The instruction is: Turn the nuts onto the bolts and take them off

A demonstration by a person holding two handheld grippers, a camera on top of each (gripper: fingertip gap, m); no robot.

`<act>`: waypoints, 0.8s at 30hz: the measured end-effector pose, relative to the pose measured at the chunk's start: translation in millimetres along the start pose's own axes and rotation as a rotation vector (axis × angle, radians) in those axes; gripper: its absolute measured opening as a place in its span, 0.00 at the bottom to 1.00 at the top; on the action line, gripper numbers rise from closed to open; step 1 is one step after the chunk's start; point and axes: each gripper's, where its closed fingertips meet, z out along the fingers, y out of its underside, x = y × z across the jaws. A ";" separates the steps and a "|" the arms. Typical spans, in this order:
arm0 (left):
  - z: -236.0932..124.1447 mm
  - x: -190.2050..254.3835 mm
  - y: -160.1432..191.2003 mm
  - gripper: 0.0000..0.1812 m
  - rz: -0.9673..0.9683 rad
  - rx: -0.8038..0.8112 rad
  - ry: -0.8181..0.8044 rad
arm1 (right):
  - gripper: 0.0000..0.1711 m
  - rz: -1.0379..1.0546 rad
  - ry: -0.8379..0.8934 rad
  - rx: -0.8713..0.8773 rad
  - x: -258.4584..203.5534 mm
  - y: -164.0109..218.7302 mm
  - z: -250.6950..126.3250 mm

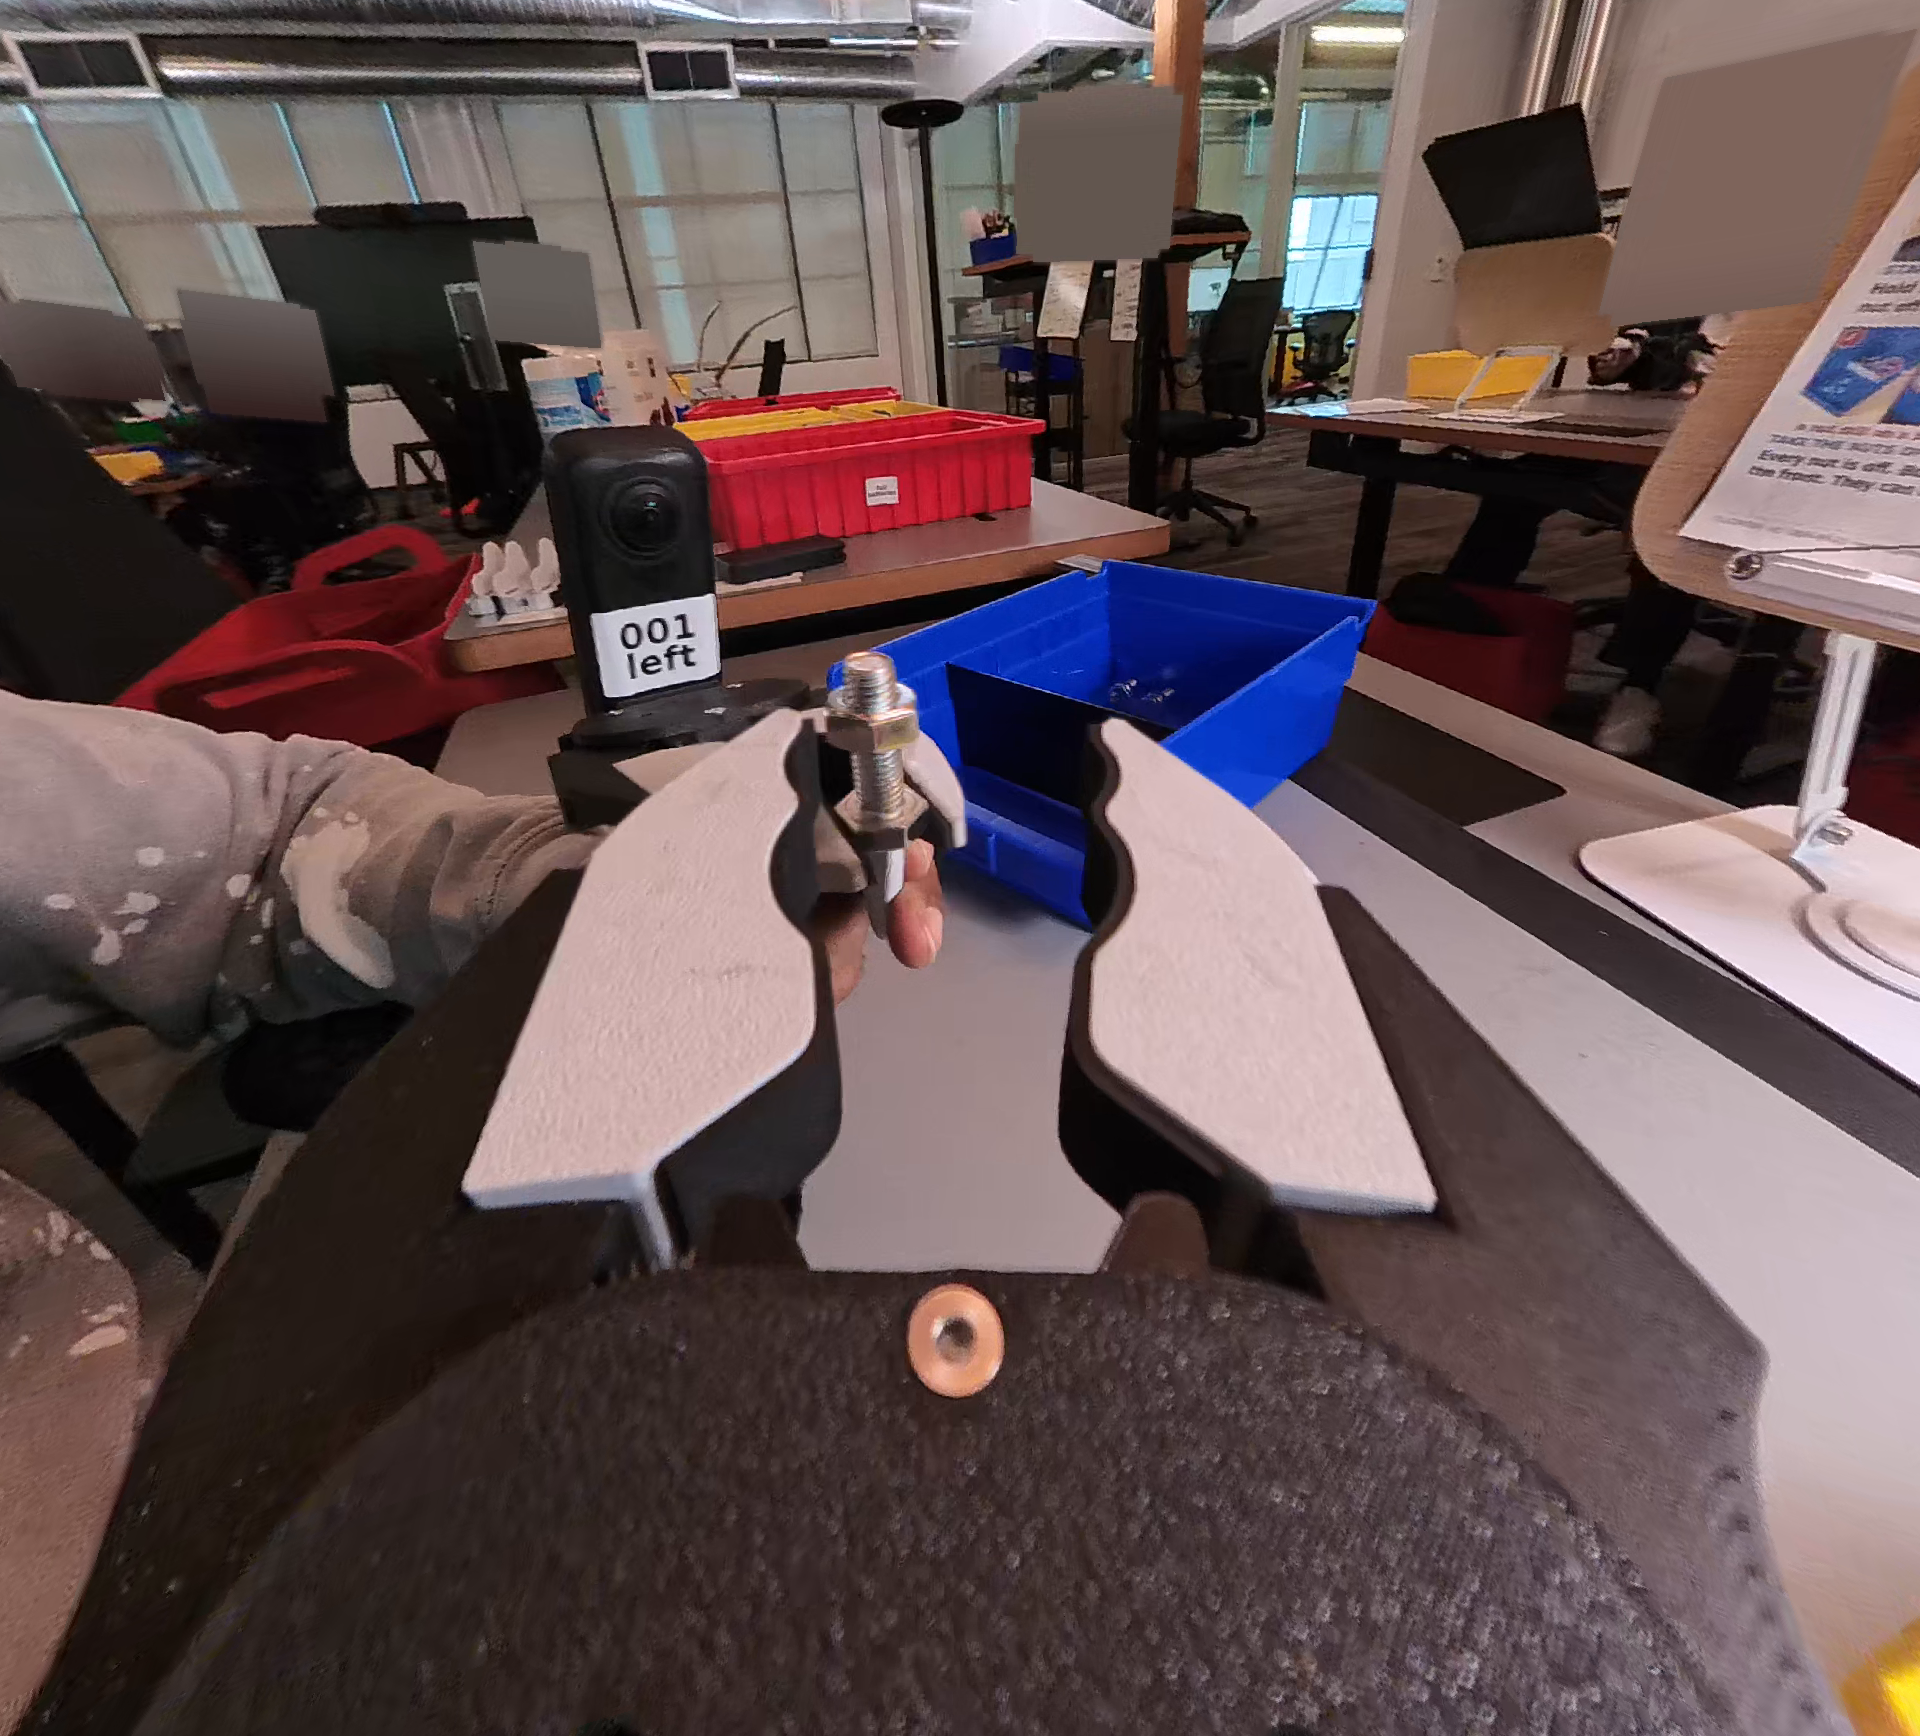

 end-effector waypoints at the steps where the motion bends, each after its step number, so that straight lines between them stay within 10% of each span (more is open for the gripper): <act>1: -0.2 -1.0 -0.1 0.10 -0.003 0.001 -0.007 | 0.24 0.000 0.021 0.001 3.9 0.1 -1.0; 4: -0.6 -0.7 -1.6 0.10 -0.001 0.006 -0.002 | 0.08 0.001 0.119 -0.008 22.5 0.6 -6.9; 12: 0.5 0.5 0.6 0.10 -0.003 -0.001 0.002 | 0.29 -0.007 -0.006 -0.003 -1.1 0.4 0.6; 16: -1.7 -2.8 -2.5 0.10 -0.011 0.011 -0.005 | 0.09 -0.013 0.119 0.010 20.3 -1.6 -5.5; 24: 0.1 -0.6 -0.1 0.10 -0.005 0.001 -0.001 | 0.30 0.003 -0.006 0.008 -1.5 -1.0 1.2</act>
